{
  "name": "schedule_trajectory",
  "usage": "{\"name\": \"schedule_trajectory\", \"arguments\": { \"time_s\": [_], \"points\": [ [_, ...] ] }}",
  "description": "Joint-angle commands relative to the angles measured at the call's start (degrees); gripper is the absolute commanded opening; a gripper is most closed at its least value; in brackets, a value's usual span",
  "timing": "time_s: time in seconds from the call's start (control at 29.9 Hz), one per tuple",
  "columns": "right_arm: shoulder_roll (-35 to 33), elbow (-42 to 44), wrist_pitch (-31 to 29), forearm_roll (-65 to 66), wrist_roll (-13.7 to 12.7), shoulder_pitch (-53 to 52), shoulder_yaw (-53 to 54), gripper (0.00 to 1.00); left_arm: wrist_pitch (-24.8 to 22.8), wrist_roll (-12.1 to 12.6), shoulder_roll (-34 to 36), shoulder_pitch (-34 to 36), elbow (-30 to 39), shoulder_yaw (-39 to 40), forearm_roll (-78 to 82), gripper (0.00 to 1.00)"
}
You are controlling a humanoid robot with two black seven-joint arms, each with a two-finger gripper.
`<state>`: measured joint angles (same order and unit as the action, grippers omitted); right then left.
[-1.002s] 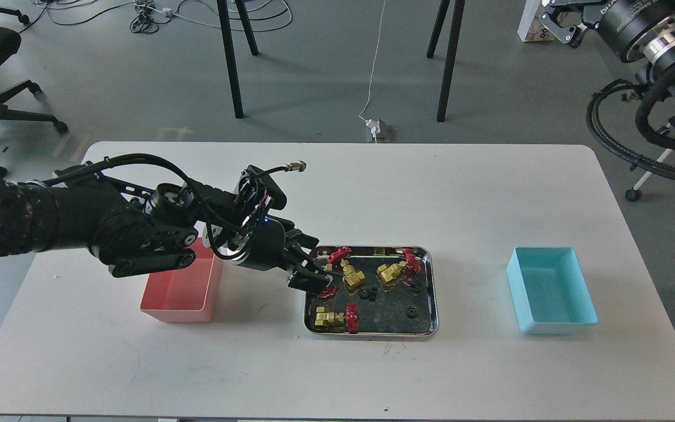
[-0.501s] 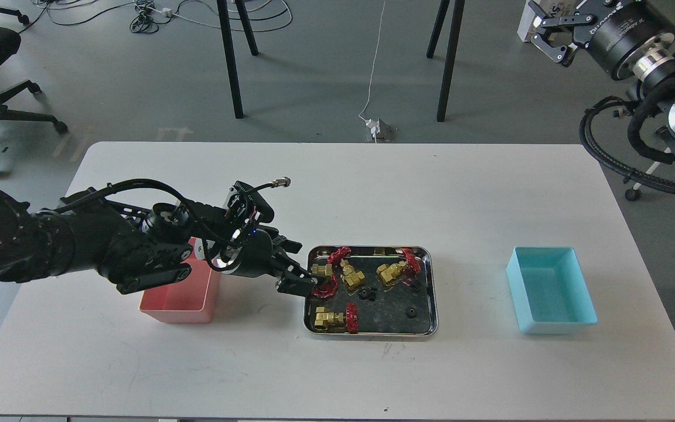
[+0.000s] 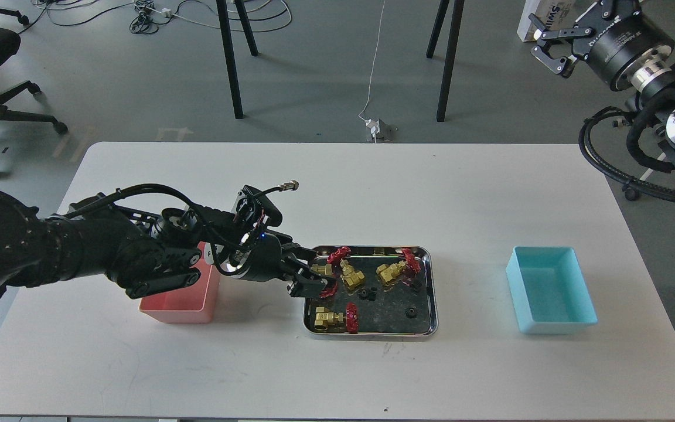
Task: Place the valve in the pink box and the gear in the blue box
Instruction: 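Close the left gripper on the red-handled valve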
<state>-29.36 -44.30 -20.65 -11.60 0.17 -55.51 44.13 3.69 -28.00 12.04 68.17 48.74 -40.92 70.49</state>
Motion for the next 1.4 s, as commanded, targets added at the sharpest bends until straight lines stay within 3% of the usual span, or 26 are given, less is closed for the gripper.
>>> {"name": "schedule_trajectory", "arguments": {
  "time_s": [0.0,0.6,1.2,1.37],
  "points": [
    [0.0,0.01,0.08,0.0,0.0,0.23,-0.01,1.0,0.0,0.0,-0.53,-0.31,-0.31,0.23,0.09,0.75],
    [0.0,0.09,0.08,0.0,0.0,1.11,-0.01,1.0,1.4,0.0,-1.94,-2.78,-3.48,0.23,0.26,0.6],
    [0.0,0.18,0.17,0.0,0.0,1.9,-0.01,1.0,1.49,0.0,-1.85,-2.86,-3.48,0.14,1.5,0.25],
    [0.0,0.18,0.17,0.0,0.0,1.9,0.08,1.0,1.58,0.0,-1.76,-2.69,-3.3,0.32,1.5,0.21]
  ]
}}
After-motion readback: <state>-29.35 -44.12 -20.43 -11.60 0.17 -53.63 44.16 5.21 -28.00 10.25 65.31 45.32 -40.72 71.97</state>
